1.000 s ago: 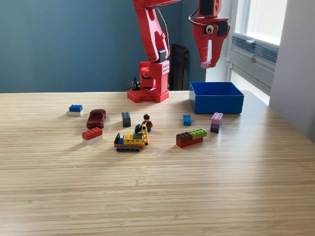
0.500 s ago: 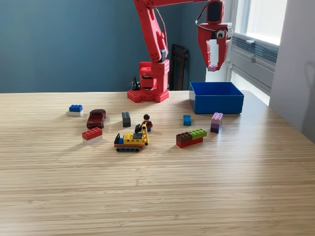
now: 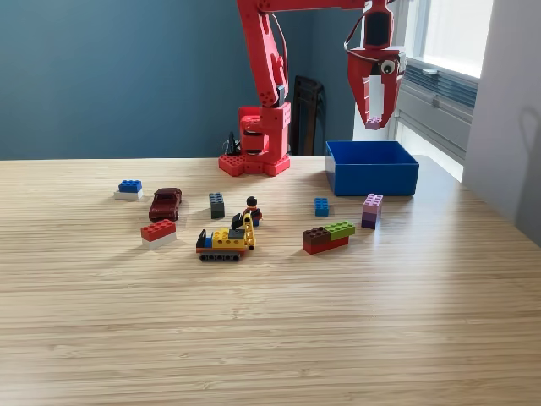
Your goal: Grasp a lego block and put it in the bin.
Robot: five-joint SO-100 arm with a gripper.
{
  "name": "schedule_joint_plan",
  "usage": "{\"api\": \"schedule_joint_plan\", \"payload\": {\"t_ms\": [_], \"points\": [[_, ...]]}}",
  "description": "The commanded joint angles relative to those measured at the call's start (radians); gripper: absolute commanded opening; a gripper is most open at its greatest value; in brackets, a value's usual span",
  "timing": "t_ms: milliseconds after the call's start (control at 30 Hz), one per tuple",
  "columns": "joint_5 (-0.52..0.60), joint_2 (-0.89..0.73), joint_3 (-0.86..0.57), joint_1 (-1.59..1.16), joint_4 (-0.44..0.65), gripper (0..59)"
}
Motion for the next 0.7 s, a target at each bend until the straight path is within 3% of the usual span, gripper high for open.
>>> {"api": "schedule_joint_plan", "payload": {"t_ms": [33, 267, 500, 633, 700], "points": [[0.006, -0.129, -0.124, -0.005, 0.034, 0.0], [-0.008, -0.264, -0.218, -0.008, 0.083, 0.3], [-0.003, -0.273, -0.23, -0.005, 0.098, 26.2], [0.0, -0.273, -0.252, 0.0, 0.106, 29.8], [0.0, -0.273, -0.264, 0.0, 0.109, 28.8]]}}
